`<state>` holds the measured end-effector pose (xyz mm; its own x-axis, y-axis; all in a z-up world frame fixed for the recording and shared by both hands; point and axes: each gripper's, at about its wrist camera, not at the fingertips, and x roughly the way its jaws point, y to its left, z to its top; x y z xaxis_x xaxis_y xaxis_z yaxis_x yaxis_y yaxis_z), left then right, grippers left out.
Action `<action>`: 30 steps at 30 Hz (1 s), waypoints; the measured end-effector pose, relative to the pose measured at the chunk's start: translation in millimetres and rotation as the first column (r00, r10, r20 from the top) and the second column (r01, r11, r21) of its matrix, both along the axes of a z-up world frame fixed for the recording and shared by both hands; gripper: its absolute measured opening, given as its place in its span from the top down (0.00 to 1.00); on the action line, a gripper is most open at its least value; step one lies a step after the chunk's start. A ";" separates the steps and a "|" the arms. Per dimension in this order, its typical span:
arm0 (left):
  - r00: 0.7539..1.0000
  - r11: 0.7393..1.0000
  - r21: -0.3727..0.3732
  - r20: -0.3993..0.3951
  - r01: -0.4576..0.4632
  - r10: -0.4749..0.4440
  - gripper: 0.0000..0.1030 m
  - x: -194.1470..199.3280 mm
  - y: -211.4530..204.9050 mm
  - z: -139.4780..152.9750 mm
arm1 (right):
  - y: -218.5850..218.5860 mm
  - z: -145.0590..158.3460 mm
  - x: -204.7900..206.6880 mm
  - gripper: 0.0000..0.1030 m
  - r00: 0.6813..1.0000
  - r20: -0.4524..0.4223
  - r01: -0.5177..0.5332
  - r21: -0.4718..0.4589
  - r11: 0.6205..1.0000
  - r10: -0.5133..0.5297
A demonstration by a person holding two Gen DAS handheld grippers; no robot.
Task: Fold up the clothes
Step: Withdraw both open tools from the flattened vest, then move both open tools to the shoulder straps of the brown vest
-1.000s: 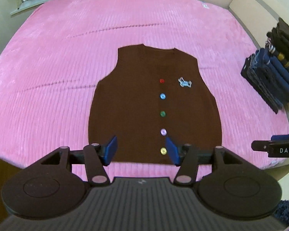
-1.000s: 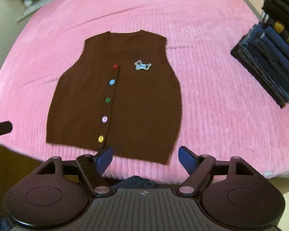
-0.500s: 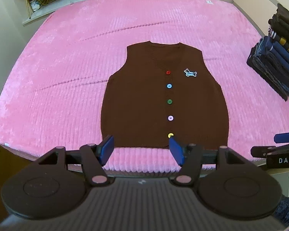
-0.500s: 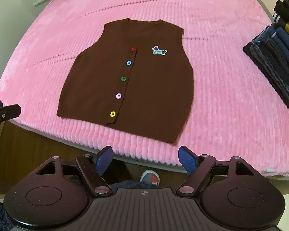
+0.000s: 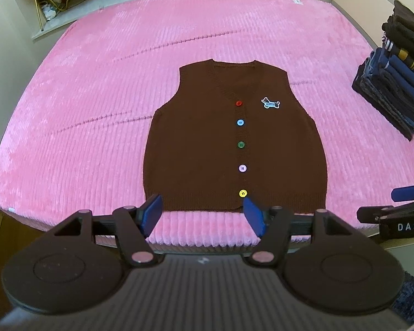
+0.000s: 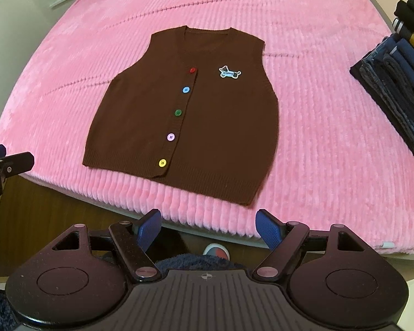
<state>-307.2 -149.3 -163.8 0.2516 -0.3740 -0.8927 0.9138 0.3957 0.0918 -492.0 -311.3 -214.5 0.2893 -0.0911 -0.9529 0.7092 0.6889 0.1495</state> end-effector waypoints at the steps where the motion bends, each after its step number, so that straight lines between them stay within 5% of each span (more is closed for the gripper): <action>1: 1.000 1.000 0.003 0.000 0.001 -0.001 0.40 -0.6 -0.8 -0.4 | -0.7 -0.6 0.4 0.24 1.000 -0.001 -0.002 0.003 1.000 0.002; 30: 0.999 0.997 0.081 -0.031 -0.017 0.020 0.39 0.4 -16.8 -24.0 | -16.5 -14.8 10.2 0.24 0.999 -0.026 -0.024 0.057 0.998 0.026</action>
